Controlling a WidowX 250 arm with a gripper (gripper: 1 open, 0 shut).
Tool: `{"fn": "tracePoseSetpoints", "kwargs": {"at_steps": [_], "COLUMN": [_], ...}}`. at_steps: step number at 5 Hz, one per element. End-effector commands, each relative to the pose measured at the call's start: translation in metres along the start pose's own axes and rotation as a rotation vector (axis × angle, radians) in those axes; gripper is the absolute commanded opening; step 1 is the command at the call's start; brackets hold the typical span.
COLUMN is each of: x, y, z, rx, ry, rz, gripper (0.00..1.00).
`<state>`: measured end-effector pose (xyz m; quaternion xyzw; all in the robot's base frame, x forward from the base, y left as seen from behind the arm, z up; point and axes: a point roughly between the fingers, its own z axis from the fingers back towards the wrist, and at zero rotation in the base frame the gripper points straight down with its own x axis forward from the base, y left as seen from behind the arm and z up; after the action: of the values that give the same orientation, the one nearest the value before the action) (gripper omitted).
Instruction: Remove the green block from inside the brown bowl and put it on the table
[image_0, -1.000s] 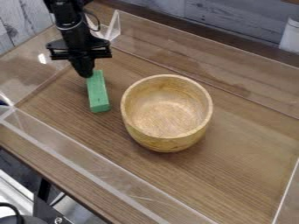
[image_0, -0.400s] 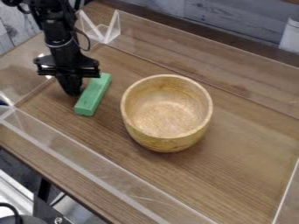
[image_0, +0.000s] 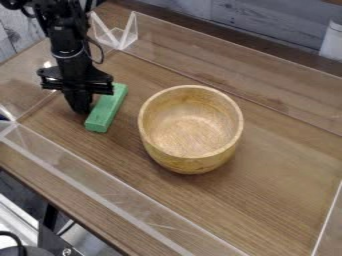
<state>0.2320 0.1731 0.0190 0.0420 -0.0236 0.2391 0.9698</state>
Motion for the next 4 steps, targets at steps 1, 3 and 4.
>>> {"fn": "tracePoseSetpoints", "kwargs": {"at_steps": [1,3,4], "x": [-0.005,-0.012,-0.015], "y": [0.000,0.000,-0.001], "z": [0.004,0.005,0.006], "rx": [0.018,0.040,0.047], "ry": [-0.001,0.019,0.031], "rz": [-0.020,-0.042,-0.054], "gripper": [0.00,0.00,0.00]}}
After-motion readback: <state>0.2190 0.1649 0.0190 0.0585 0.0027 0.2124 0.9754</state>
